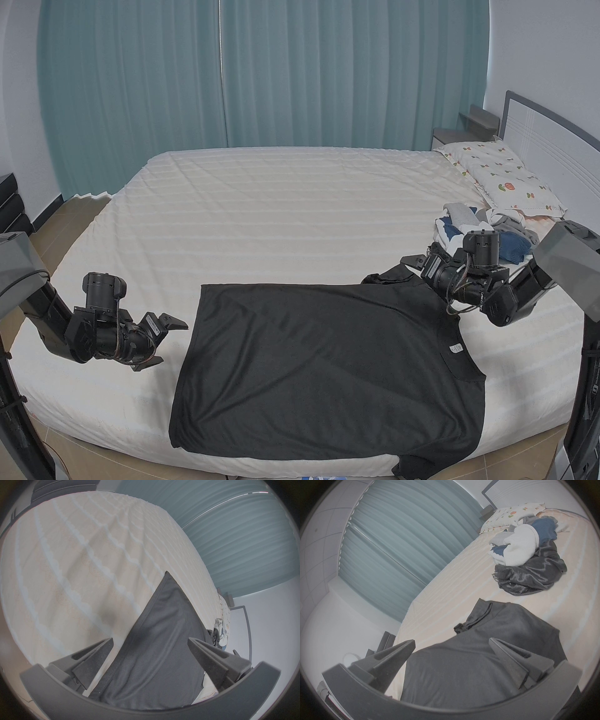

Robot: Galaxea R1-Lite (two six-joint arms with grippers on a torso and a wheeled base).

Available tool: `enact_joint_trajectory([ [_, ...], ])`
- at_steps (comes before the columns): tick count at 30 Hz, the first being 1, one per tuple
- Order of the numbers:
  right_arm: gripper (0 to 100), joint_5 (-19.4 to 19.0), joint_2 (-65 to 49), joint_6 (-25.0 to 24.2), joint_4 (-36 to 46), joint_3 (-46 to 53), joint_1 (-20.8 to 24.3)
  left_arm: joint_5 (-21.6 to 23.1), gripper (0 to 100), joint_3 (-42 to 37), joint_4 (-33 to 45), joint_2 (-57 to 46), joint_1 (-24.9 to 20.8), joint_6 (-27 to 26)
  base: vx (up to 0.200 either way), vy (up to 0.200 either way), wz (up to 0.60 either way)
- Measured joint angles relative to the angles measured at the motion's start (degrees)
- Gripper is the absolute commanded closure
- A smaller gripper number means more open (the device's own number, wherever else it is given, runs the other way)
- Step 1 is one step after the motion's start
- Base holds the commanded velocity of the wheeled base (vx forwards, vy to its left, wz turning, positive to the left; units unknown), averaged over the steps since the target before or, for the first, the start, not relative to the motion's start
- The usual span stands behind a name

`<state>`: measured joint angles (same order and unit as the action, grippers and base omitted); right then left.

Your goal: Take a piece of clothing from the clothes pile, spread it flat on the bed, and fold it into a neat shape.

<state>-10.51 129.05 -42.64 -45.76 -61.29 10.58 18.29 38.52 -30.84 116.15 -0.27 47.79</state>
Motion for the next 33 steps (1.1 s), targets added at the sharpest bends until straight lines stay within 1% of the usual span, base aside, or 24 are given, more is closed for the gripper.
enact_joint_trajectory([
  [6,0,3.16,6.45,-0.09,10.63,-13.65,-0.04,0.23,0,-0.32,-2.95,1.22,-0.26,1.61,0.000,0.000,0.00],
  [10,0,4.55,11.19,-0.05,14.64,-21.11,-0.28,0.57,0,-0.40,-4.18,2.23,-0.57,2.13,0.000,0.000,0.00],
  [14,0,5.01,15.10,0.00,18.31,-27.56,-0.56,0.87,0,-0.44,-5.47,3.15,-0.78,2.95,0.000,0.000,0.00],
  [22,0,5.10,22.22,-0.05,20.97,-38.71,-1.05,1.15,0,-0.60,-7.97,4.27,-0.94,5.17,0.000,0.000,0.00],
  [33,0,4.66,27.67,-0.07,24.75,-46.31,0.52,1.22,0,-0.66,-8.27,4.71,-0.94,5.36,0.000,0.000,0.00],
])
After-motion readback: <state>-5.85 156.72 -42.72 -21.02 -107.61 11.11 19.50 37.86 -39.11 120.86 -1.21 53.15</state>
